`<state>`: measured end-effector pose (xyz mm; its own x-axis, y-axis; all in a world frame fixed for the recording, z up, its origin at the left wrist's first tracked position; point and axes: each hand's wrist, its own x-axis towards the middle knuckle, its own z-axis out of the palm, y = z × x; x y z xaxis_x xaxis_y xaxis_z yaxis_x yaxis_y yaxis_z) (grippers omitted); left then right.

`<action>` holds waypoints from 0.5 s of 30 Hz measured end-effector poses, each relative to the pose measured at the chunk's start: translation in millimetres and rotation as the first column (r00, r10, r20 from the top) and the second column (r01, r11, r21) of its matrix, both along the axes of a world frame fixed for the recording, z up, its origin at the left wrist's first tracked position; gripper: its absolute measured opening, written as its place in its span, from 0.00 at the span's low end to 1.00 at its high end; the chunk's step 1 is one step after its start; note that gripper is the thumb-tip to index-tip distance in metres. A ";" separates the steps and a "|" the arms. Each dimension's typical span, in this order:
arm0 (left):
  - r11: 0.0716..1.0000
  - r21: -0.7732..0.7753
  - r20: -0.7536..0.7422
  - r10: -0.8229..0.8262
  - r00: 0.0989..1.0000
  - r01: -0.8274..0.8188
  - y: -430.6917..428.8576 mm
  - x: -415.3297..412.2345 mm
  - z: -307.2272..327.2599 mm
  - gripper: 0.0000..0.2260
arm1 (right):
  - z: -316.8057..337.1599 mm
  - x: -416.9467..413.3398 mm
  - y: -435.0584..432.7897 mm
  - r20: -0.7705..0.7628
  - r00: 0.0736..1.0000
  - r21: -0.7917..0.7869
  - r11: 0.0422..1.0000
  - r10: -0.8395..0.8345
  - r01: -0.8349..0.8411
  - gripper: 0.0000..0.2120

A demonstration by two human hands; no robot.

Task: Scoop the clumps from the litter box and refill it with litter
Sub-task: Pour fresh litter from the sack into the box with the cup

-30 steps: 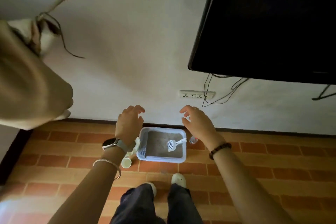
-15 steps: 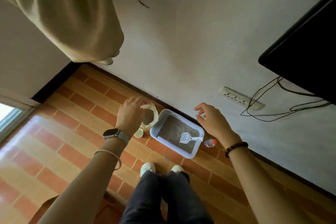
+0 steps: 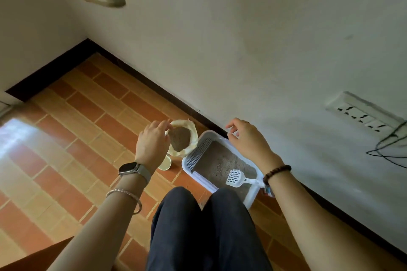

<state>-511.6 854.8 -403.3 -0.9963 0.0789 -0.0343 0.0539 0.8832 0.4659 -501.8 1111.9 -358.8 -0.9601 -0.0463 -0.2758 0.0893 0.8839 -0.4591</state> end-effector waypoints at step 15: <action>0.991 -0.051 -0.053 -0.125 0.991 0.122 -35.4 -68.3 -268.5 0.11 | -264.1 -86.4 -46.5 -0.086 0.980 0.021 0.984 0.180 -0.179 0.12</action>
